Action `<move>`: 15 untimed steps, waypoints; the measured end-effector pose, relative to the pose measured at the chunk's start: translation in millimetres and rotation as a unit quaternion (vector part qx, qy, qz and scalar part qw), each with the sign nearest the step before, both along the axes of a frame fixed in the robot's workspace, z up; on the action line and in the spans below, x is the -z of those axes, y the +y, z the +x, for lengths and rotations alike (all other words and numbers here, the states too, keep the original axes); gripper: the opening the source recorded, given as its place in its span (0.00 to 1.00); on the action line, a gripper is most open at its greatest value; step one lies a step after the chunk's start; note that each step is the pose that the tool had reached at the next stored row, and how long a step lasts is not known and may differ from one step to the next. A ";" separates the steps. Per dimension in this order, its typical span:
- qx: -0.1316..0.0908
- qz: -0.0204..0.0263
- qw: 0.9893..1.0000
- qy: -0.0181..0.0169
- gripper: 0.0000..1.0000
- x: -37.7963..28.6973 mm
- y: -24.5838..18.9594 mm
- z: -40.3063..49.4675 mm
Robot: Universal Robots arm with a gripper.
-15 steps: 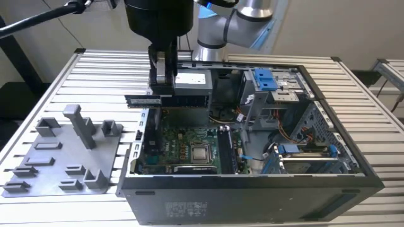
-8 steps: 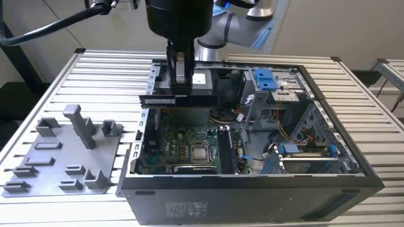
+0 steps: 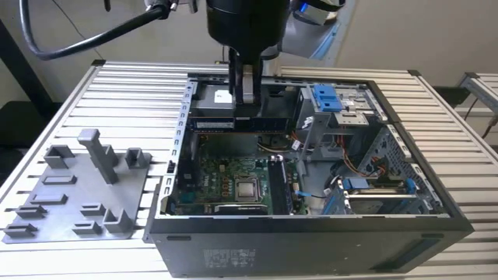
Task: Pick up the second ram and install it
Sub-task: 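Pick up the second ram and move it above second insertion slot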
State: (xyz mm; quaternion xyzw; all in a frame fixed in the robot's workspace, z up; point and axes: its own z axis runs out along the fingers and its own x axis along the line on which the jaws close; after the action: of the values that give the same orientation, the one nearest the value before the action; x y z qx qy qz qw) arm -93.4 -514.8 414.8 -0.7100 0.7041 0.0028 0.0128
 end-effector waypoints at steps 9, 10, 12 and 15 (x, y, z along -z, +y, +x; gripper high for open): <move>0.000 0.000 1.000 0.000 0.14 0.0 0.0 28.2; 0.000 0.000 1.000 0.000 0.14 0.0 0.0 31.4; 0.000 0.000 1.000 0.000 0.14 0.0 0.0 37.5; 0.000 0.000 1.000 0.000 0.14 0.0 0.0 46.9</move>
State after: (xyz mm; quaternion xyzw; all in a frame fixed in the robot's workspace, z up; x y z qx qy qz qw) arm -46.5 -514.7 414.8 -0.7099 0.7041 0.0029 0.0128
